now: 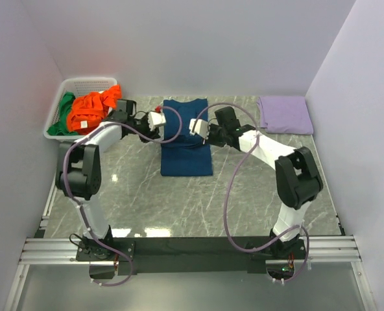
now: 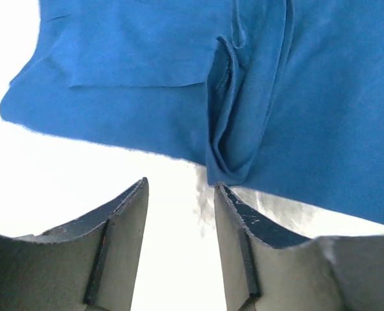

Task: Fold and stack the t-shirts
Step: Fold the tshirt

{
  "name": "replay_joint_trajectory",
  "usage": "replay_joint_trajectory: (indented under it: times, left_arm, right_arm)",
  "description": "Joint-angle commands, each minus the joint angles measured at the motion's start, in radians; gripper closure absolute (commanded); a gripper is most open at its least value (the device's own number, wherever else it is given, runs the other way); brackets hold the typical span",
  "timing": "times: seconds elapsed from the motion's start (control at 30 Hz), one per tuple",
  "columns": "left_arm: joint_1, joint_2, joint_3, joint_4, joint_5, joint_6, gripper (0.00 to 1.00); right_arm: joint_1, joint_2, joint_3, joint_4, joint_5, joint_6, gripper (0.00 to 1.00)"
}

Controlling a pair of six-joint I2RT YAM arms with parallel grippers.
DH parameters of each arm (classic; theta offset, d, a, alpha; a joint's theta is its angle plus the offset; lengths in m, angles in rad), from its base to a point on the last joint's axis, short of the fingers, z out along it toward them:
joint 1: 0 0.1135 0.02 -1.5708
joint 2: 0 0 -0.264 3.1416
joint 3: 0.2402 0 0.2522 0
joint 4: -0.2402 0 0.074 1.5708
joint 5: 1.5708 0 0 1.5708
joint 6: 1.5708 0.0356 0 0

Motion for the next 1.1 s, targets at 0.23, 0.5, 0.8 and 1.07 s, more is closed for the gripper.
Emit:
replay_joint_trajectory:
  times: [0.23, 0.5, 0.8, 1.07]
  left_arm:
    - [-0.009, -0.133, -0.102, -0.057, 0.128, -0.307, 0.6]
    - [-0.012, 0.028, -0.066, 0.047, 0.149, -0.725, 0.58]
    - [-0.021, 0.158, 0.042, 0.035, 0.077, -0.917, 0.58]
    - [-0.014, 0.231, 0.174, 0.023, 0.039, -0.957, 0.57]
  right_arm:
    - [-0.011, 0.007, 0.125, -0.254, -0.216, 0.328, 0.93]
    - [-0.011, 0.187, 0.282, -0.263, -0.34, 0.647, 0.95]
    - [-0.024, 0.365, 0.435, -0.32, -0.333, 0.79, 0.94]
    - [-0.06, 0.459, 0.547, -0.333, -0.311, 0.902, 0.92]
